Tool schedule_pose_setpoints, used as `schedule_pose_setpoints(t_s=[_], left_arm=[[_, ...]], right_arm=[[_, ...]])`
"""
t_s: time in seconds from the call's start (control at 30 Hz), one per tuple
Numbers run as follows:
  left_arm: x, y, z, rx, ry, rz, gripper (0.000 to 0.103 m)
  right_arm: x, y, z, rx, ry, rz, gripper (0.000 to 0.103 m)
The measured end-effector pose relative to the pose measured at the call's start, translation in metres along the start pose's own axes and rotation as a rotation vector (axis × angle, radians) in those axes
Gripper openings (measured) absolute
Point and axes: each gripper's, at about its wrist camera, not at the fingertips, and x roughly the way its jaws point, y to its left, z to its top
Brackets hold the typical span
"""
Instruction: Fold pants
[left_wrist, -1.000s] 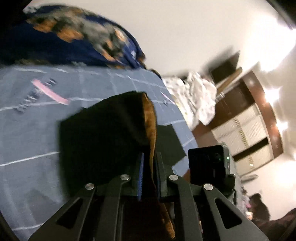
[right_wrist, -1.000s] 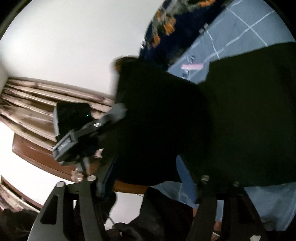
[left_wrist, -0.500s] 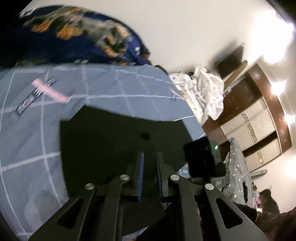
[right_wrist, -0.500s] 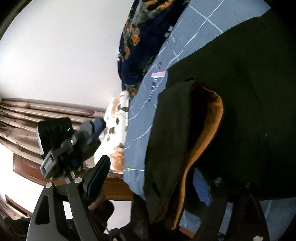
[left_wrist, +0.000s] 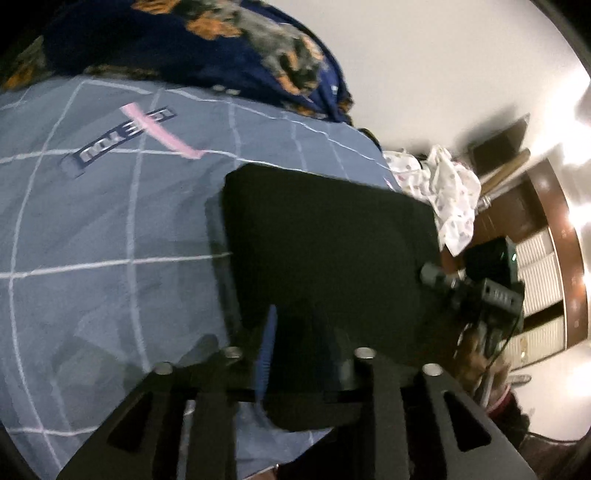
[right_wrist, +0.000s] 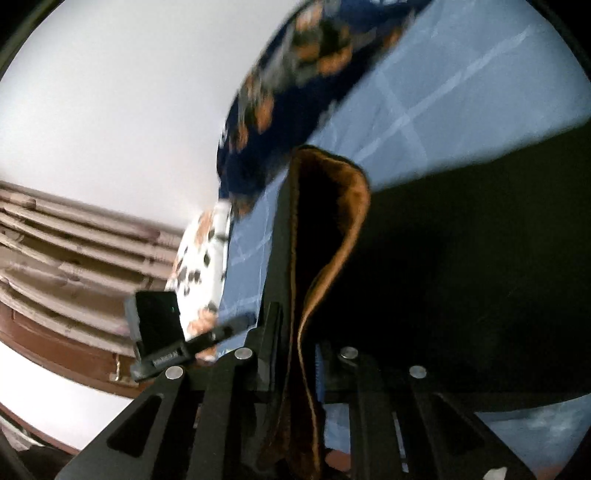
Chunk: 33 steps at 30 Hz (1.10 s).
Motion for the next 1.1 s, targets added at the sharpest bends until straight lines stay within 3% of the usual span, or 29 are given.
schedule_pose_setpoints(t_s=[0.03,0.07,0.2,0.3,0.63,0.8,0.93,1.1], left_arm=[[0.004,-0.005,0.001,0.014,-0.001,0.003,0.046],[0.011,-0.011,0.002,0.026,-0.001,0.002,0.047],[0.04,-0.024,0.005,0.047,0.038,-0.02,0.047],[0.066,-0.028,0.006,0.045,0.08,-0.006,0.047],[0.098,-0.027,0.004,0.067,0.122,0.042,0.047],[0.1,-0.026,0.003,0.083,0.108,0.05,0.047],[0.105,-0.02,0.004,0.038,0.129,0.023,0.047],[0.11,-0.011,0.007,0.0,0.146,0.004,0.049]], right_arm=[[-0.021,-0.004,0.008,-0.02,-0.03,-0.044,0.014],[-0.036,-0.01,0.014,-0.024,-0.051,-0.076,0.014],[-0.087,-0.052,0.032,0.021,-0.113,-0.186,0.014],[-0.11,-0.088,0.033,0.076,-0.127,-0.213,0.014],[-0.129,-0.138,0.028,0.124,-0.186,-0.195,0.014],[-0.131,-0.146,0.027,0.105,-0.188,-0.209,0.014],[-0.134,-0.143,0.028,0.066,-0.198,-0.228,0.015],[-0.139,-0.137,0.027,0.019,-0.203,-0.288,0.025]])
